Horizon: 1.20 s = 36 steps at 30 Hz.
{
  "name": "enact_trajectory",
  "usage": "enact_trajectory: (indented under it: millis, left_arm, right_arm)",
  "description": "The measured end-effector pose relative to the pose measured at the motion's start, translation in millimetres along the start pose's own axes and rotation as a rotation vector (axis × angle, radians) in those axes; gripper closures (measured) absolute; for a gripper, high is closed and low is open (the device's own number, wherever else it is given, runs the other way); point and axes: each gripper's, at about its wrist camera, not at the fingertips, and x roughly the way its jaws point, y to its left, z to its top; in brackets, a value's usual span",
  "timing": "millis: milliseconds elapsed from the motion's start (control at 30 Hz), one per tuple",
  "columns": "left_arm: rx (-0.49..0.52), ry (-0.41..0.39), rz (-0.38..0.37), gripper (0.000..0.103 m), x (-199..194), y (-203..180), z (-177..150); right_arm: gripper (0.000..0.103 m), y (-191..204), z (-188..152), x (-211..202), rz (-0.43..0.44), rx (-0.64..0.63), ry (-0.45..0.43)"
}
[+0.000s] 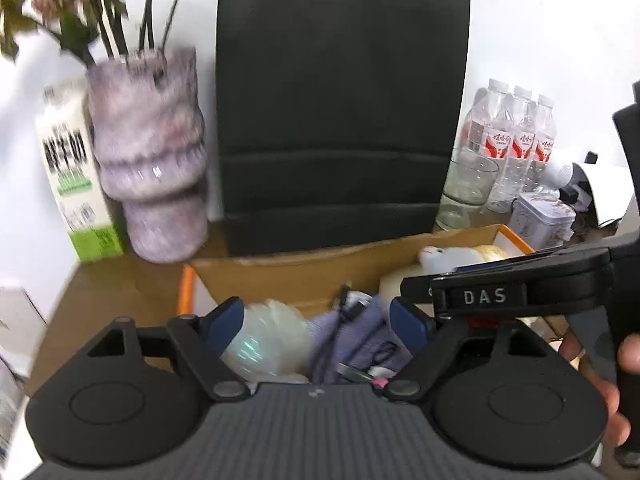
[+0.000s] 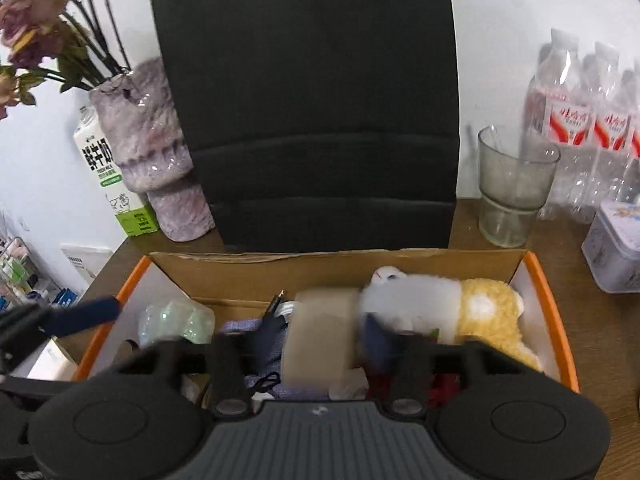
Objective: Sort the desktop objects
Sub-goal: 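Carry the cable and beige cloth into the box and open both grippers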
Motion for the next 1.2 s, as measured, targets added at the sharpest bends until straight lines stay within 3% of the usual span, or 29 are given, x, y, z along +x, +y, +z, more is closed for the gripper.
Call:
enact_trajectory:
  millis: [100,233,333,500,700,767,833,900,967,1033,1133,1200]
  left_arm:
    - [-0.010,0.002,0.003,0.020,-8.0,4.5,5.0]
    - [-0.054,0.005,0.041,0.017,-33.6,6.2,2.6]
    - [-0.083,0.008,0.050,0.007,-61.0,-0.3,-15.5]
    - [-0.205,-0.055,0.095,0.006,-123.5,-13.8,-94.2]
    - [-0.165,-0.064,0.119,0.003,-195.8,-56.4,-191.2]
    - [-0.184,-0.080,0.131,0.001,-216.0,-63.8,-216.4]
    - [-0.221,-0.065,0.110,0.001,-231.6,-69.6,-239.7]
    - [-0.213,-0.049,0.097,0.000,-237.8,-76.8,-256.9]
    - [-0.184,-0.038,0.132,0.000,-239.8,-83.7,-261.6]
    - [-0.188,-0.076,0.165,0.000,-241.8,-84.4,-261.0]
    - [-0.215,0.049,0.157,0.000,-224.7,-78.6,-256.4]
    - [-0.208,0.039,0.164,0.000,-225.4,-79.8,-255.5]
  right_arm:
    - [0.047,-3.6,-1.2,-24.3,0.015,0.015,-0.063]
    - [0.035,-8.7,-5.9,-69.9,0.010,0.004,-0.124]
    - [0.028,-8.8,-26.5,-103.1,-0.012,-0.039,-0.141]
    - [0.022,-13.6,-113.7,-145.6,-0.036,-0.043,-0.135]
    - [0.022,-3.6,-240.8,-179.9,-0.105,-0.068,-0.069]
    - [0.022,-1.9,-268.3,-191.5,-0.095,-0.047,-0.027]
    - [0.015,2.6,-290.2,-208.3,-0.099,-0.053,-0.049]
    - [0.015,9.6,-307.8,-225.5,-0.112,-0.079,-0.077]
    - [0.014,15.4,-320.9,-236.8,-0.125,-0.098,-0.108]
    - [0.008,18.4,-325.9,-240.7,-0.112,-0.088,-0.130]
    - [0.008,22.1,-327.5,-238.2,-0.099,-0.119,-0.123]
    - [0.008,22.6,-329.8,-240.3,-0.108,-0.119,-0.143]
